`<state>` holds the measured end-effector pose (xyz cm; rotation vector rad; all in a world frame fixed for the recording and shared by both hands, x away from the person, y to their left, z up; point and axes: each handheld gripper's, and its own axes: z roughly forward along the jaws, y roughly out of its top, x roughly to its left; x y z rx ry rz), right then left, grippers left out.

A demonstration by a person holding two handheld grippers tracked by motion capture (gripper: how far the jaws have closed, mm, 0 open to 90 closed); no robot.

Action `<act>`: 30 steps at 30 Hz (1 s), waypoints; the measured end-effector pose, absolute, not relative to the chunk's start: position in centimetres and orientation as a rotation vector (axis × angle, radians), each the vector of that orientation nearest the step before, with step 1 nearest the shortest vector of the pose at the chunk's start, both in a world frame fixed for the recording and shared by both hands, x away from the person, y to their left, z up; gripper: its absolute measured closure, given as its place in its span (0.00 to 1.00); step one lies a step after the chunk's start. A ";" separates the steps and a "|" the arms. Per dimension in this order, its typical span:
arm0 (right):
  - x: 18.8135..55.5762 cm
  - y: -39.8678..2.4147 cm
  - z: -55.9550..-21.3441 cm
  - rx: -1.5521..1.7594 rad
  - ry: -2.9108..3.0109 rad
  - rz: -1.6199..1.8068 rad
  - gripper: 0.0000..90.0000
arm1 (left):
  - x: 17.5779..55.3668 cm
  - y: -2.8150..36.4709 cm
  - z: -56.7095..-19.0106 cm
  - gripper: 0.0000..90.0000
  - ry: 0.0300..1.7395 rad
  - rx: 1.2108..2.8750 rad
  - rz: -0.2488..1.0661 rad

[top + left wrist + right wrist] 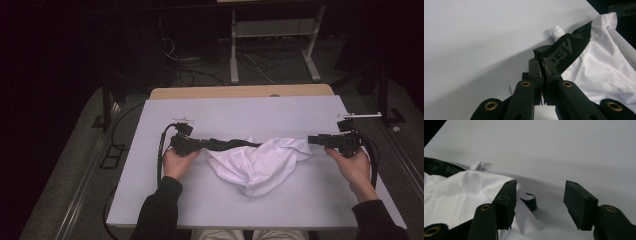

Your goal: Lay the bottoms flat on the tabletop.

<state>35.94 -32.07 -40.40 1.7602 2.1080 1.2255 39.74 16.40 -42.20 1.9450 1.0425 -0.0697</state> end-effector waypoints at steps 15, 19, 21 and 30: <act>36.6 -29.1 -40.9 1.794 2.328 1.181 0.97 | 39.0 16.4 -41.9 0.96 1.041 1.930 -0.056; 33.5 -28.6 -39.9 1.694 2.342 1.193 0.97 | 38.6 16.9 -41.7 0.96 1.043 1.912 -0.052; 32.0 -28.4 -39.8 1.665 2.359 1.216 0.97 | 38.2 17.2 -41.6 0.96 1.051 1.905 -0.048; 28.1 -25.4 -42.4 1.522 2.628 1.102 0.97 | 36.9 19.5 -41.7 0.96 1.102 1.872 -0.046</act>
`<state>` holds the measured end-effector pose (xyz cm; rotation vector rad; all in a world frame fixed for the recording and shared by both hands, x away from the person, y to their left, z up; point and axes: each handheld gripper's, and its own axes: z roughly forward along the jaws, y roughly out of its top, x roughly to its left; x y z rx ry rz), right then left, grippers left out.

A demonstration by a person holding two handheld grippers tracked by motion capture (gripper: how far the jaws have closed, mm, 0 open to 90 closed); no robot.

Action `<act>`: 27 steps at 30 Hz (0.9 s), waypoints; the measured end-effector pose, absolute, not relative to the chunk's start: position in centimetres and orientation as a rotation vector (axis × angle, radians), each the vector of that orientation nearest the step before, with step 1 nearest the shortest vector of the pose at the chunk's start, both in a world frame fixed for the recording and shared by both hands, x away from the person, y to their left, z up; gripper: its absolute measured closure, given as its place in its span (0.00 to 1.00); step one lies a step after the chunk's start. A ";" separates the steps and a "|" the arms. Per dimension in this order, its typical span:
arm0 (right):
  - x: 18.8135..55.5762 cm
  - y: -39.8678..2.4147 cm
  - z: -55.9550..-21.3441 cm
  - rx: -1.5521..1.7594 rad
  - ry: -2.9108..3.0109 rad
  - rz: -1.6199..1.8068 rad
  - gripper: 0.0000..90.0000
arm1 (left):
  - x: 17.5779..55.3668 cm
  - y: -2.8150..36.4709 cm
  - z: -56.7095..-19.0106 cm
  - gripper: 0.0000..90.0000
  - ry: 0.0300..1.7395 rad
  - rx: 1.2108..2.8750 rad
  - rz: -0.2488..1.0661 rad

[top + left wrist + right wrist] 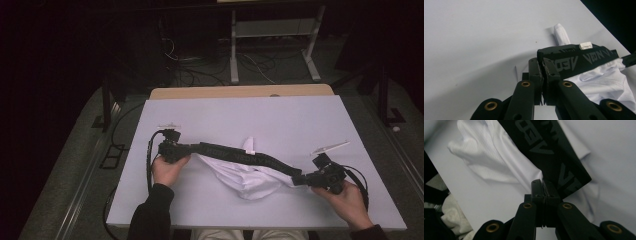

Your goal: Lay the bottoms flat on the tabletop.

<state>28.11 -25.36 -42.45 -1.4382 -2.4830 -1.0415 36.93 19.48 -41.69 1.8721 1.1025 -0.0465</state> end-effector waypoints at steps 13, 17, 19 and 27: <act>28.1 -24.8 -44.0 -1.449 -2.401 -0.968 0.81 | 36.9 19.5 -42.1 0.96 1.103 1.905 -0.063; 27.6 -26.4 -42.5 -1.504 -2.349 -1.091 0.76 | 37.0 19.4 -42.2 0.96 1.105 1.895 -0.064; 27.6 -27.2 -41.9 -1.527 -2.329 -1.152 0.75 | 37.0 19.3 -42.3 0.96 1.104 1.897 -0.068; 28.2 -29.5 -41.6 -1.644 -2.250 -1.222 0.71 | 37.2 19.2 -42.4 0.96 1.110 1.896 -0.067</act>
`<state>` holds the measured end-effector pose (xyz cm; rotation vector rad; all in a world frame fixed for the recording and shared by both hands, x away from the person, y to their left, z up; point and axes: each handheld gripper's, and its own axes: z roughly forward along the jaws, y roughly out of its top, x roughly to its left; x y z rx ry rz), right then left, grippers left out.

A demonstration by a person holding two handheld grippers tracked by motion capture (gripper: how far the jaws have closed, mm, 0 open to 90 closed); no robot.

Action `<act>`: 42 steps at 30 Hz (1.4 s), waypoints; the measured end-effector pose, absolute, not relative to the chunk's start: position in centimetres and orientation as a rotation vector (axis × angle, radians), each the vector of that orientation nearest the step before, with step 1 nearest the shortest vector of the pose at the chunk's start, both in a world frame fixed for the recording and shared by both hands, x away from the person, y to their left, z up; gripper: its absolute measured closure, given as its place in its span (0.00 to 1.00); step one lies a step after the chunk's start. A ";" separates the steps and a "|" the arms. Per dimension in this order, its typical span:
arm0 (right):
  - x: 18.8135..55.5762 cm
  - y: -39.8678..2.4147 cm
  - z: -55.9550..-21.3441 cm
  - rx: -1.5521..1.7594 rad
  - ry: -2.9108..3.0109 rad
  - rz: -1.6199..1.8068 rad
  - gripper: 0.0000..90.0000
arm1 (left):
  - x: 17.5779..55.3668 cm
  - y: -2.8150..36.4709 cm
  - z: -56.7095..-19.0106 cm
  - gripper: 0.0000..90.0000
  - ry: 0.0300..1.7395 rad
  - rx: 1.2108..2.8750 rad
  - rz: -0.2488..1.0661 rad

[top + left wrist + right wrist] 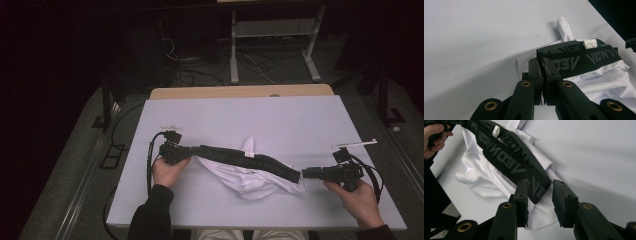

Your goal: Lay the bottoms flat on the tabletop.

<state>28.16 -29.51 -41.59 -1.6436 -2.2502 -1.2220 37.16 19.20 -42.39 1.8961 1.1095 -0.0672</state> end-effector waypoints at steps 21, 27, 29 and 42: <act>30.5 -28.2 -44.3 -1.597 -2.183 -1.125 0.80 | 37.3 19.0 -42.5 0.95 1.111 1.906 -0.071; 30.3 -28.5 -43.8 -1.580 -2.198 -1.156 0.94 | 37.2 19.0 -42.5 0.95 1.108 1.905 -0.071; 30.3 -28.7 -43.5 -1.581 -2.202 -1.177 0.95 | 37.2 19.0 -42.4 0.95 1.105 1.906 -0.068; 33.8 -29.2 -40.9 -1.584 -2.319 -1.263 0.96 | 37.6 18.8 -41.2 0.95 1.069 1.855 -0.045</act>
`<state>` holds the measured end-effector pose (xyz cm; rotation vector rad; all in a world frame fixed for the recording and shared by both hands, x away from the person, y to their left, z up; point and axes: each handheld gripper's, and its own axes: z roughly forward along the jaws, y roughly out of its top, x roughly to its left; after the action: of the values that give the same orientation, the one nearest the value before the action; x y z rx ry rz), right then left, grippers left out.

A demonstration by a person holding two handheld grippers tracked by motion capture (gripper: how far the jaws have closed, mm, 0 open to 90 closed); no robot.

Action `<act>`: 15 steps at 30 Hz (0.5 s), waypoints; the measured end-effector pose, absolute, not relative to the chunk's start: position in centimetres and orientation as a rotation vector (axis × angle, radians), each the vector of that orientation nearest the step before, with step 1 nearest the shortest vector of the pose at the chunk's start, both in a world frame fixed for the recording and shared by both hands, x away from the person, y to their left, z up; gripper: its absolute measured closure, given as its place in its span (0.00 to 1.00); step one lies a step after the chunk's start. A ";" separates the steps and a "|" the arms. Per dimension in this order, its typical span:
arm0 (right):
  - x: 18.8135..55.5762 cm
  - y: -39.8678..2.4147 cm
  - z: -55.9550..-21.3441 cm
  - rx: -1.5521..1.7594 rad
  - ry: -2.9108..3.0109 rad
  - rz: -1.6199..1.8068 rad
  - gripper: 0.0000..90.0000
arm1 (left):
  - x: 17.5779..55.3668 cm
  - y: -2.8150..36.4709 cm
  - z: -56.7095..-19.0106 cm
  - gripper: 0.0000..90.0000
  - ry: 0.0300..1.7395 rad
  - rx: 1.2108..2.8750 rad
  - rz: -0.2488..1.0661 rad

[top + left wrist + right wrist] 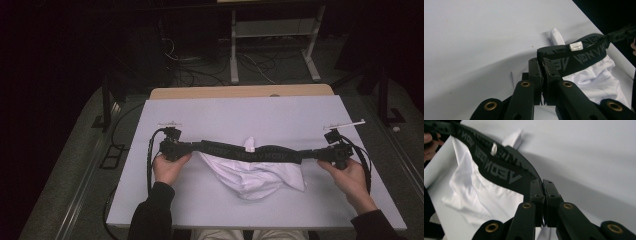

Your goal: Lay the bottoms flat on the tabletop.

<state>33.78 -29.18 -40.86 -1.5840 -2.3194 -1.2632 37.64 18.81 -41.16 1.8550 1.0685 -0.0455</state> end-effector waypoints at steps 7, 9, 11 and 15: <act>37.4 -29.8 -38.5 -1.595 -2.365 -1.318 0.96 | 38.3 19.4 -39.2 0.96 1.040 1.795 0.010; 38.7 -29.9 -37.9 -1.596 -2.355 -1.336 0.96 | 38.9 19.5 -38.9 0.96 1.050 1.776 0.011; 40.4 -29.7 -36.8 -1.588 -2.375 -1.335 0.96 | 39.6 19.4 -38.5 0.96 1.057 1.777 0.025; 41.9 -29.3 -35.9 -1.591 -2.407 -1.334 0.96 | 41.3 19.1 -37.3 0.96 1.070 1.780 0.053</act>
<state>41.95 -29.31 -35.94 -1.5907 -2.4074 -1.3343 41.27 19.12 -37.30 1.7800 1.0701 0.0531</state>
